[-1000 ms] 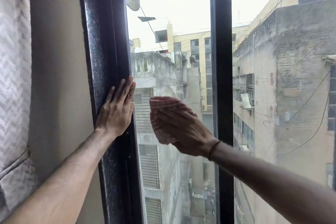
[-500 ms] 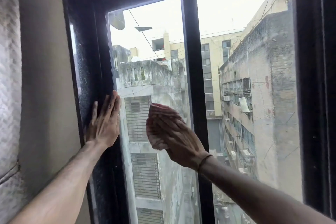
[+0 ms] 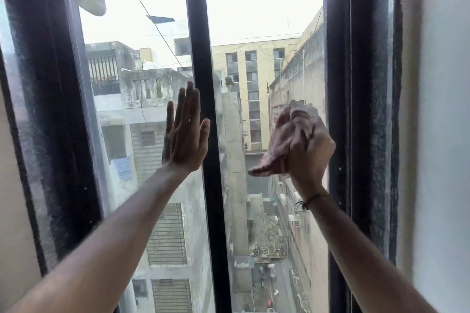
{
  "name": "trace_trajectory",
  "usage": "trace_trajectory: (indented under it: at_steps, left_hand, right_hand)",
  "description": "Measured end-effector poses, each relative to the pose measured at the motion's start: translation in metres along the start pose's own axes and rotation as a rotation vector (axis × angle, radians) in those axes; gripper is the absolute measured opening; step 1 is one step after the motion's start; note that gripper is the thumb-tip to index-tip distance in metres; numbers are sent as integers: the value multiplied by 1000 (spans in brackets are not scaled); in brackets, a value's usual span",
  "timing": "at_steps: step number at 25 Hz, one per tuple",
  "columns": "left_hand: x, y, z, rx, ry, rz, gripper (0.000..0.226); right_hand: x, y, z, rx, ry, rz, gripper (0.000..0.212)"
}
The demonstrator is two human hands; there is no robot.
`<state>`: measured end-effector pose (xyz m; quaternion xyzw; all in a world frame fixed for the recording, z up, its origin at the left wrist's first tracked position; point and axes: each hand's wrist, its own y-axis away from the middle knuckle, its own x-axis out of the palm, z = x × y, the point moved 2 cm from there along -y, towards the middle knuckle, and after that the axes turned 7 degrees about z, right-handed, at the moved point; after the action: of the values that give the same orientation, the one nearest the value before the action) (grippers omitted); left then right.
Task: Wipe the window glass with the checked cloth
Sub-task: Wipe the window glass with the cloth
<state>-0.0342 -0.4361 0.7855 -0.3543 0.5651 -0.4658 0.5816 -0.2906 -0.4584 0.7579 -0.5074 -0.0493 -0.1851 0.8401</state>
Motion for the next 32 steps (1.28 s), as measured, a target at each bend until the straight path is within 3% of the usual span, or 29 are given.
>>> trace_trajectory:
  at_steps: [3,4,8,14,18,20,24,28,30,32]
  left_hand:
    - [18,-10,-19,2,22,-32,63]
    - [22,-13,-22,-13,12,-43,64]
    - [31,-18,-28,-85,-61,-74,75]
    - [38,-18,-27,-68,-104,-162,76]
    - [38,-21,-25,-83,-128,-234,75]
    - [37,-20,-25,-85,-147,-222,75]
    - [36,-18,-28,-87,-177,-202,76]
    - [35,-17,-27,-93,-184,-188,75]
    - [34,-16,-28,-83,-182,-183,74]
    - [34,-14,-29,-68,-186,-157,72]
  right_hand:
    - [-24,-12,-13,-14,28,-201,41]
    - [-21,-9,-22,-64,156,-151,49]
    - [9,19,-94,-278,655,381,67]
    - [53,9,-93,-446,768,355,77]
    - [75,31,-85,-639,759,540,73]
    - [58,29,-98,-633,773,531,72]
    - [72,-7,-87,-385,779,261,74]
    - [86,47,-89,-621,737,488,75]
    - [60,59,-107,-589,718,480,74]
    - [47,37,-114,-433,683,358,76]
